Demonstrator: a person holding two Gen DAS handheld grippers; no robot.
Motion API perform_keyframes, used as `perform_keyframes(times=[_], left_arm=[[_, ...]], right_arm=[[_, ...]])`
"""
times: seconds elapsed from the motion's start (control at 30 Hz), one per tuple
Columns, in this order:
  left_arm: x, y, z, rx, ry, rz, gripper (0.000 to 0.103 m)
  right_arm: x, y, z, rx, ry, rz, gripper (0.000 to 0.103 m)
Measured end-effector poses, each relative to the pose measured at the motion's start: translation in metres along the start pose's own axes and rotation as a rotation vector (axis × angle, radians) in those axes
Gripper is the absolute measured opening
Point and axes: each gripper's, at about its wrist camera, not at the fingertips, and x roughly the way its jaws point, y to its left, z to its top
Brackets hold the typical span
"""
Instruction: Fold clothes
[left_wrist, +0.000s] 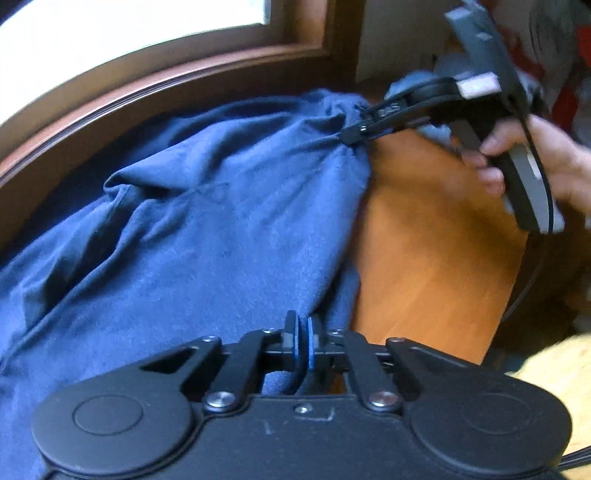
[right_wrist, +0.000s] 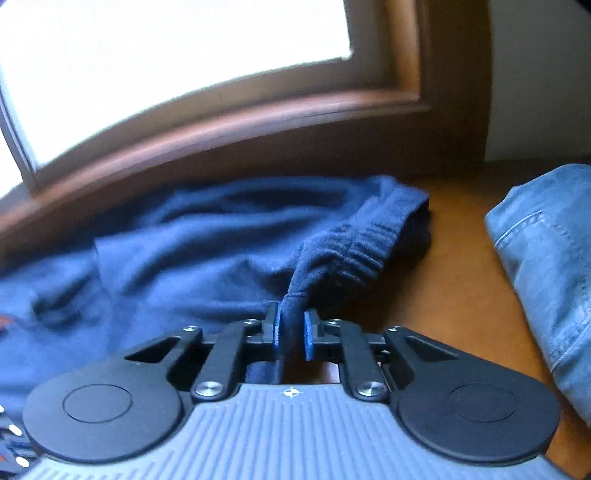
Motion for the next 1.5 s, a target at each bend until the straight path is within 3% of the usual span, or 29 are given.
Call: perform_keyframes(times=[0.17,0.27,0.3,0.33,0.4,0.47,0.63,0.8,0.97,1.0,1.03,1.1,1.2,1.33,1.37,1.43,1.5], left_arm=[[-0.046,0.051,0.027,-0.140,-0.144,0.115,0.003],[-0.037,0.096,0.049,-0.212,-0.169,0.238,0.004],[-0.028,0.113,0.053,-0.240,-0.155,0.280,0.005],[-0.017,0.129,0.056,-0.271,-0.125,0.324,0.006],[0.002,0.154,0.055,-0.335,-0.055,0.420,0.006],[0.007,0.168,0.048,-0.370,-0.022,0.473,0.006],[-0.012,0.176,0.025,-0.419,-0.029,0.431,0.010],[-0.021,0.164,0.003,-0.398,0.025,0.362,0.021],[-0.016,0.142,-0.013,-0.356,0.048,0.363,0.030],[-0.017,0.142,-0.015,-0.367,0.040,0.357,0.030],[-0.019,0.141,-0.018,-0.380,0.030,0.354,0.030],[-0.026,0.140,-0.023,-0.395,0.010,0.360,0.031],[-0.037,0.142,-0.031,-0.400,-0.010,0.373,0.032],[-0.049,0.146,-0.041,-0.403,-0.019,0.372,0.033],[-0.053,0.146,-0.043,-0.403,-0.024,0.363,0.034],[-0.062,0.146,-0.047,-0.400,-0.040,0.323,0.044],[-0.069,0.144,-0.050,-0.384,-0.050,0.277,0.049]], right_arm=[[0.023,0.036,0.041,-0.059,-0.036,-0.022,0.012],[0.045,0.063,0.067,-0.109,-0.050,-0.044,0.013],[0.052,0.072,0.076,-0.126,-0.054,-0.051,0.019],[0.059,0.081,0.085,-0.142,-0.059,-0.058,0.040],[0.074,0.098,0.103,-0.175,-0.068,-0.072,0.061],[0.086,0.114,0.118,-0.204,-0.078,-0.085,0.058],[0.044,0.069,0.070,-0.054,-0.075,0.053,0.076],[0.051,0.032,0.019,0.135,0.073,0.071,0.075],[0.084,0.046,0.016,0.212,0.127,0.138,0.072],[0.089,0.053,0.017,0.201,0.130,0.138,0.059],[0.088,0.060,0.019,0.183,0.131,0.125,0.032],[0.084,0.074,0.024,0.146,0.129,0.097,0.031],[0.027,0.093,0.033,0.034,-0.015,0.075,0.031],[-0.070,0.087,0.035,-0.046,-0.141,0.005,0.031],[-0.090,0.080,0.027,-0.061,-0.149,-0.041,0.031],[-0.127,0.066,0.011,-0.087,-0.161,-0.134,0.031],[-0.141,0.043,-0.012,-0.061,-0.090,-0.233,0.031]])
